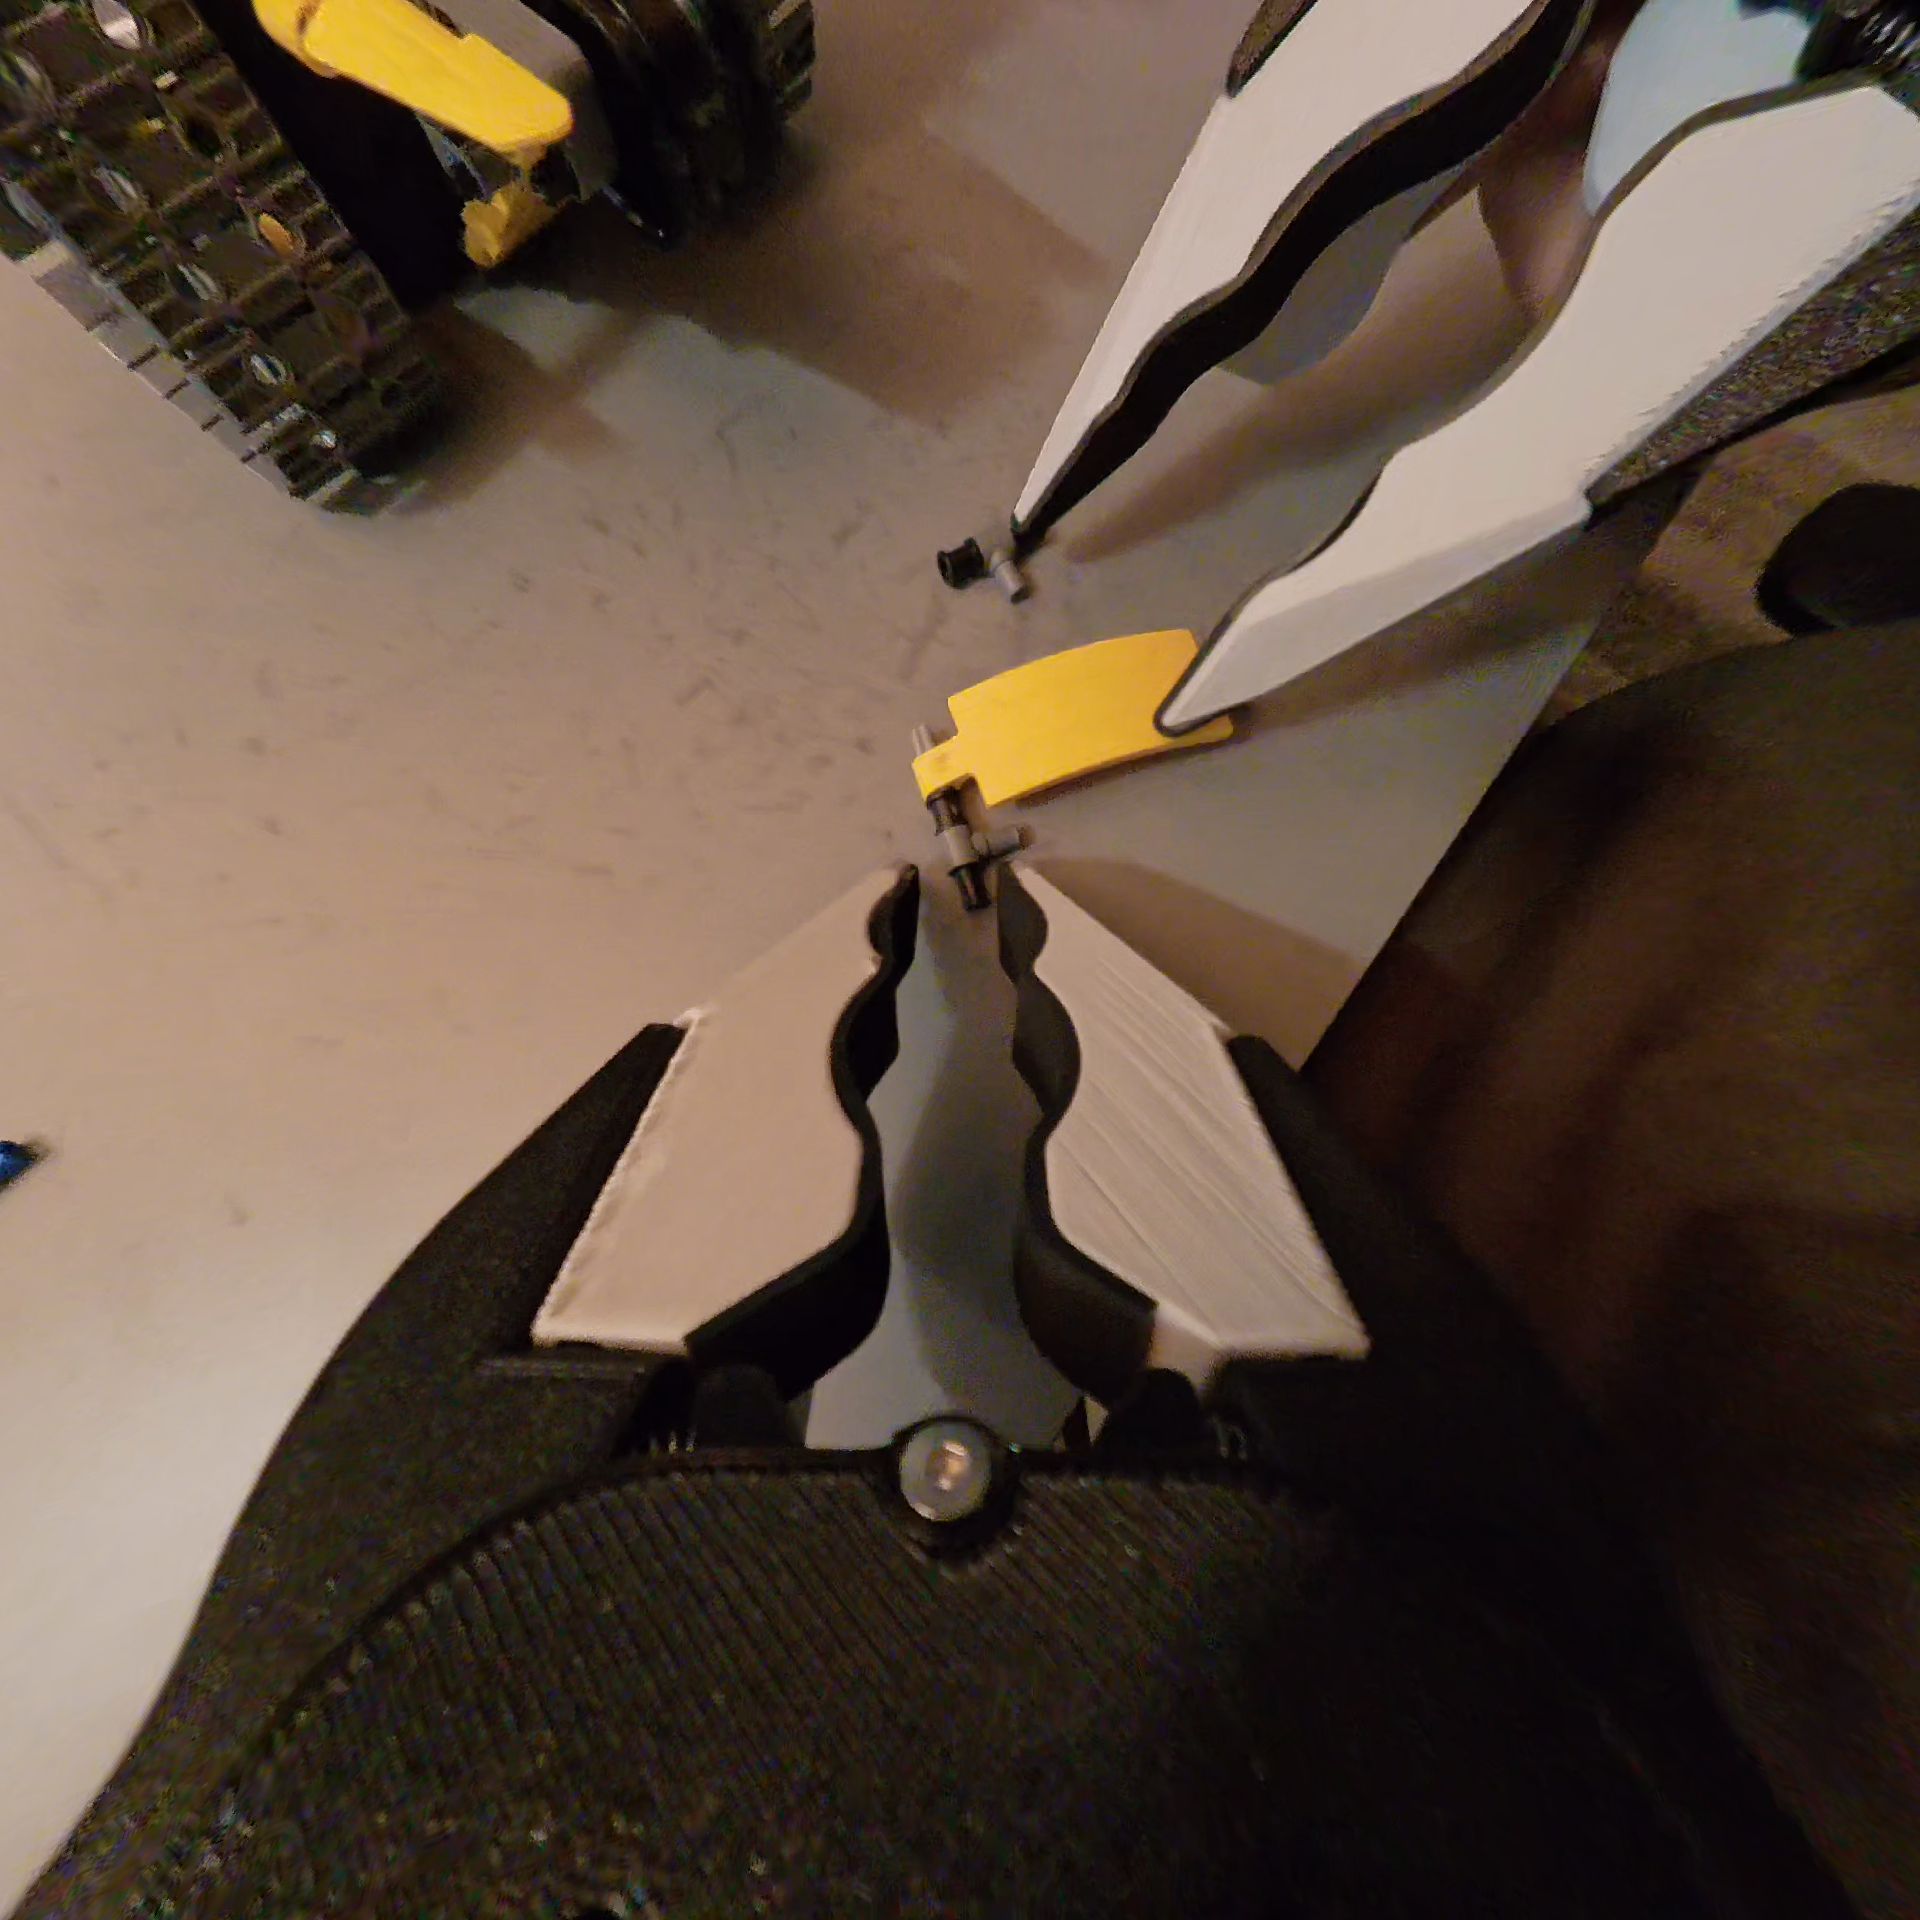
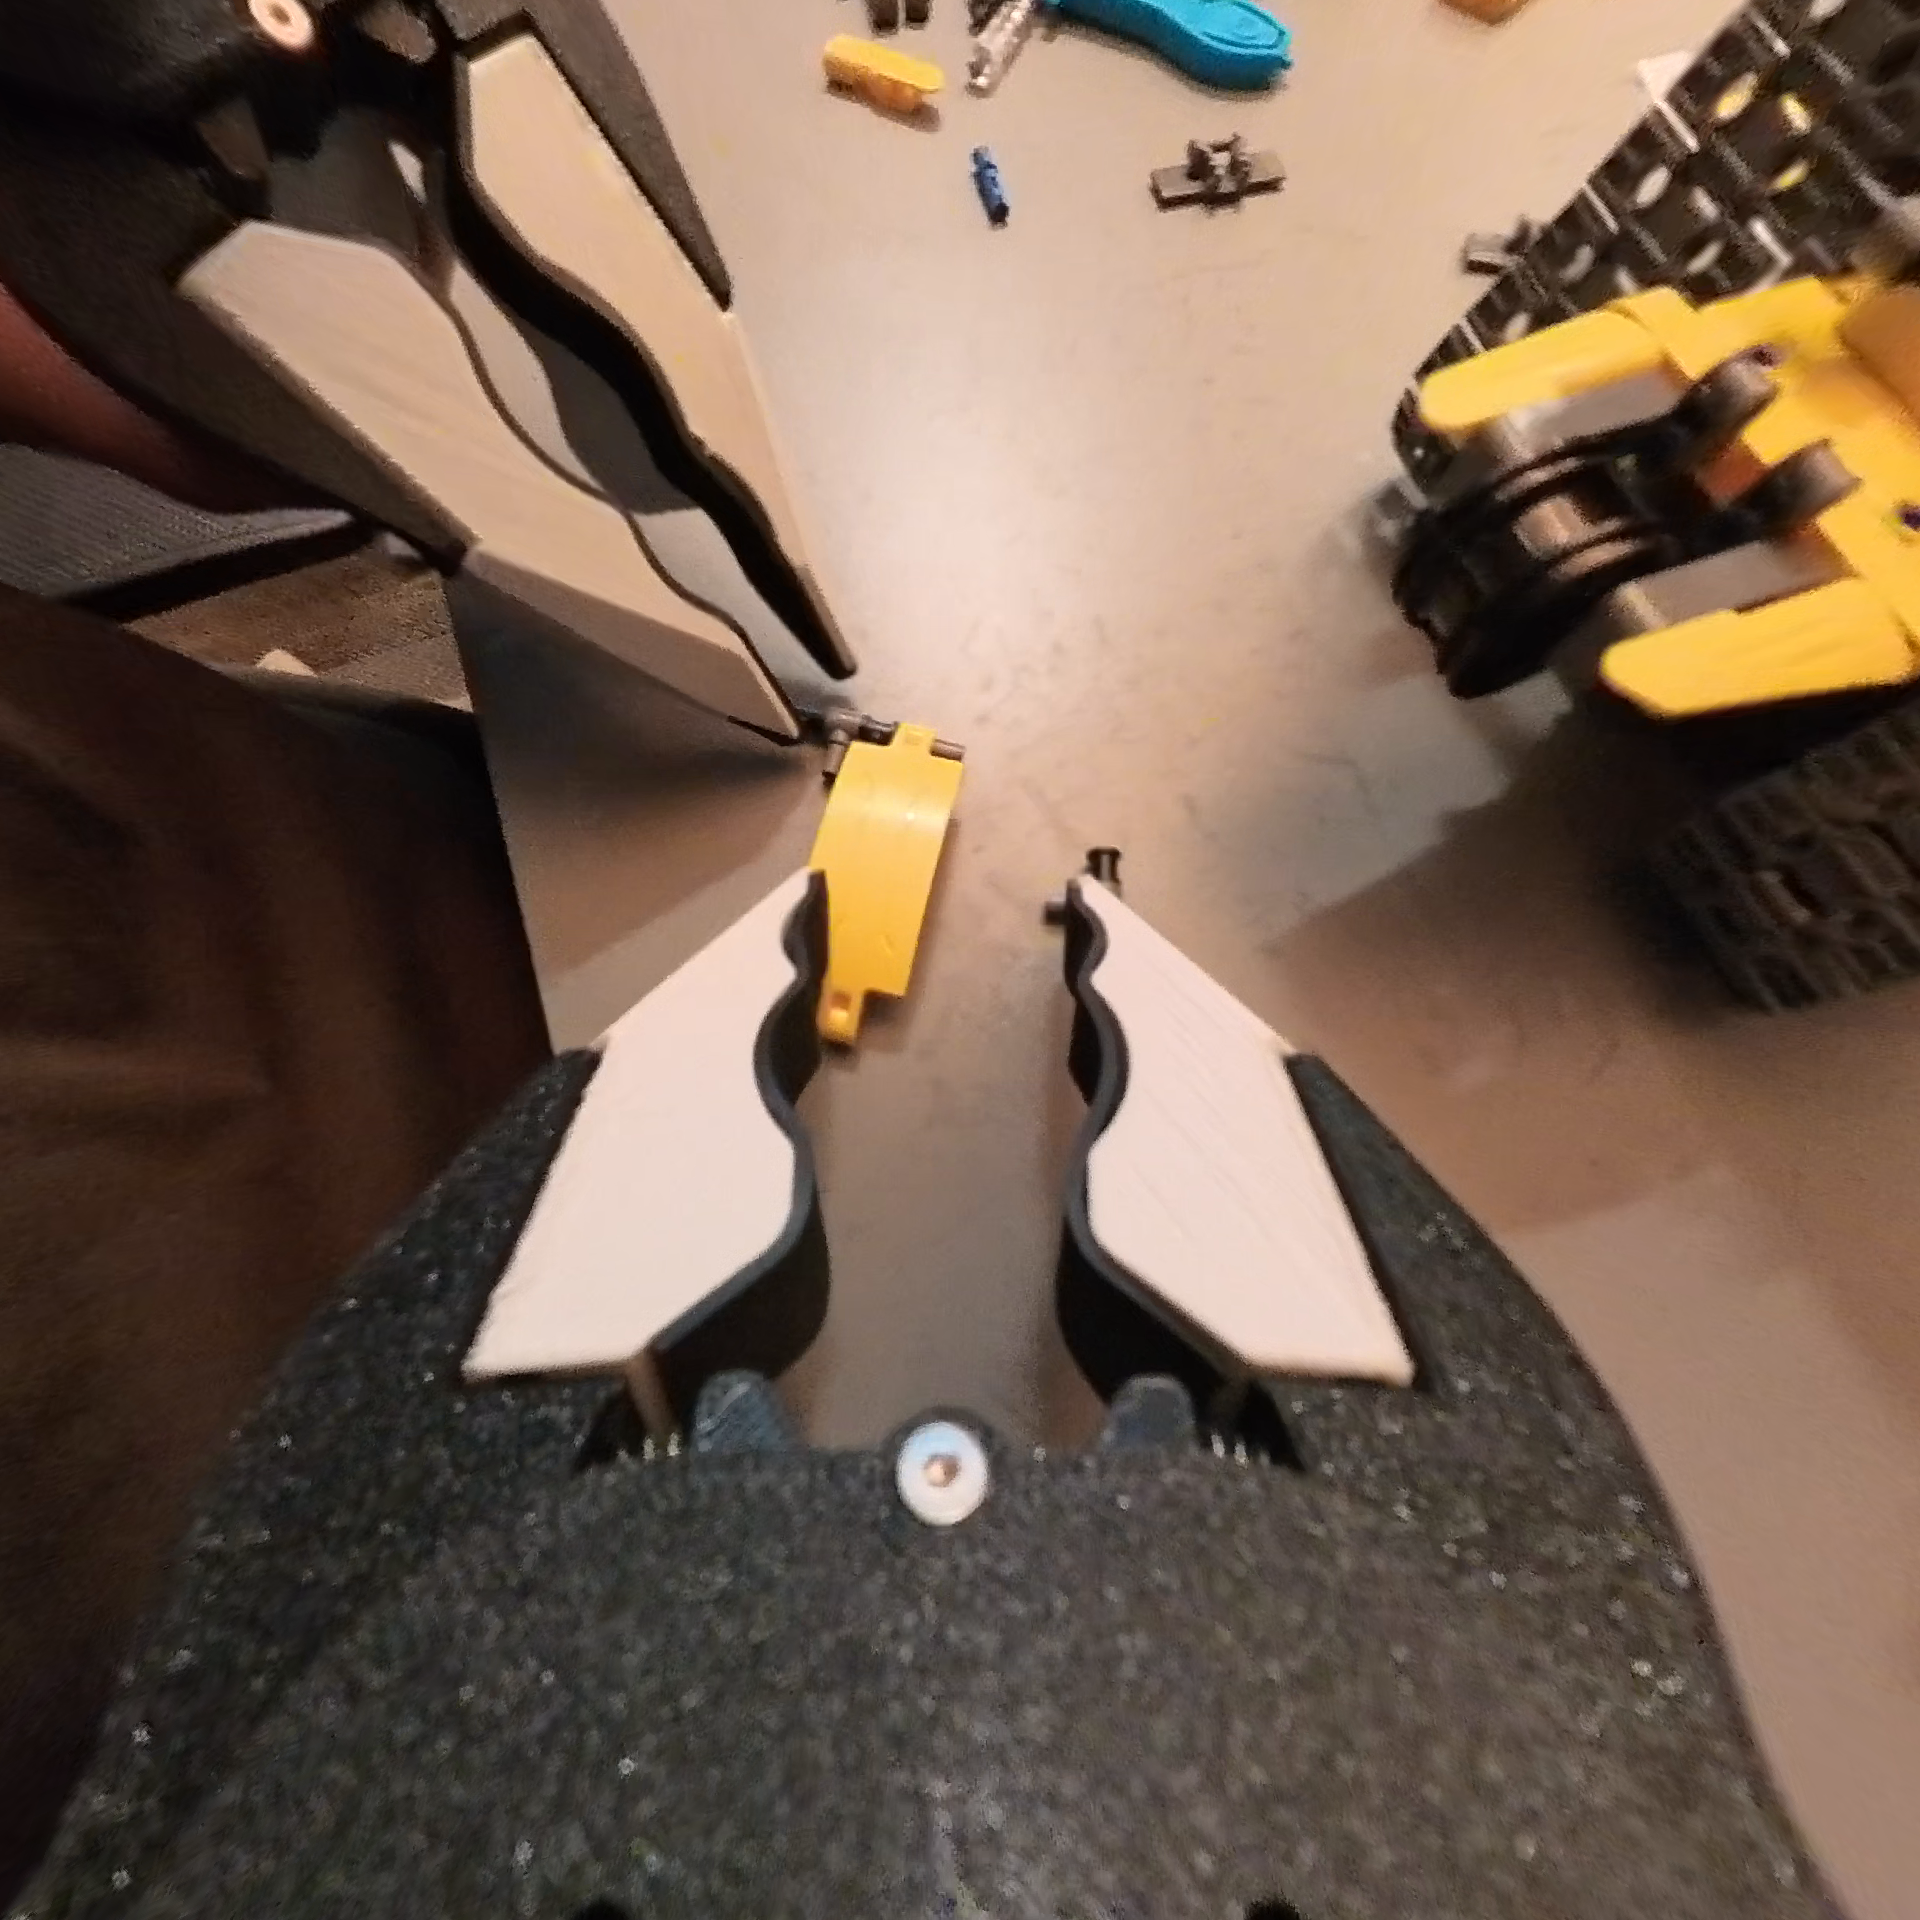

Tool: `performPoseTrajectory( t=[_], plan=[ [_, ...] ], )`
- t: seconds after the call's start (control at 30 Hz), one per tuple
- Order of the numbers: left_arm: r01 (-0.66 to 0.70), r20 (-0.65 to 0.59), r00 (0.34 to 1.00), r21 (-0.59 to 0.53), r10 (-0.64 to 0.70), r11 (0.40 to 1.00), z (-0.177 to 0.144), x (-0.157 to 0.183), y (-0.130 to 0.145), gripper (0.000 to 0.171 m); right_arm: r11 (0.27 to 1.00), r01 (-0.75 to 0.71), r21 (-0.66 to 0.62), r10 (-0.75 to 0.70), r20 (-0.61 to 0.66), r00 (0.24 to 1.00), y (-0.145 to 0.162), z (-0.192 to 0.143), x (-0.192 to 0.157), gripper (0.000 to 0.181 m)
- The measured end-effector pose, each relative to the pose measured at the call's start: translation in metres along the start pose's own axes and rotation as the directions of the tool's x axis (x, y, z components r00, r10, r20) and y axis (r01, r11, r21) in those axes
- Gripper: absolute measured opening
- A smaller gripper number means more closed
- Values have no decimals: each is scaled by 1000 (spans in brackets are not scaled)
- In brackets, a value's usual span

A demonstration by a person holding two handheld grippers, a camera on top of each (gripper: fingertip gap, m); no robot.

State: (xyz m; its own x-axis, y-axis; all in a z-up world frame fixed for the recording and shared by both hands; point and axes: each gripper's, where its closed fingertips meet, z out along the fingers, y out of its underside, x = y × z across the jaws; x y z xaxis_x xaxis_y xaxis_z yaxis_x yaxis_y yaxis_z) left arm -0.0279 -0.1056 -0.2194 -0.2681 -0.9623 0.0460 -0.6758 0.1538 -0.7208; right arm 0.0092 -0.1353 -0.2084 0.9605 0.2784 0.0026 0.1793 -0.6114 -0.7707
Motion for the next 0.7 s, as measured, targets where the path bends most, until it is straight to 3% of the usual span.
performPoseTrajectory(
  t=[0.23, 0.7],
  plan=[
    [24, -27, 999, 6, -23, 1000, 2, 3, 1, 2, 996, -92, -2, 92, 100, 991, 4, -3, -13, 42],
    [43, -44, 998, 19, -42, 999, 3, 1, -2, 7, 994, -106, -11, 106, 160, 981, 0, 3, -35, 39]
  ],
)
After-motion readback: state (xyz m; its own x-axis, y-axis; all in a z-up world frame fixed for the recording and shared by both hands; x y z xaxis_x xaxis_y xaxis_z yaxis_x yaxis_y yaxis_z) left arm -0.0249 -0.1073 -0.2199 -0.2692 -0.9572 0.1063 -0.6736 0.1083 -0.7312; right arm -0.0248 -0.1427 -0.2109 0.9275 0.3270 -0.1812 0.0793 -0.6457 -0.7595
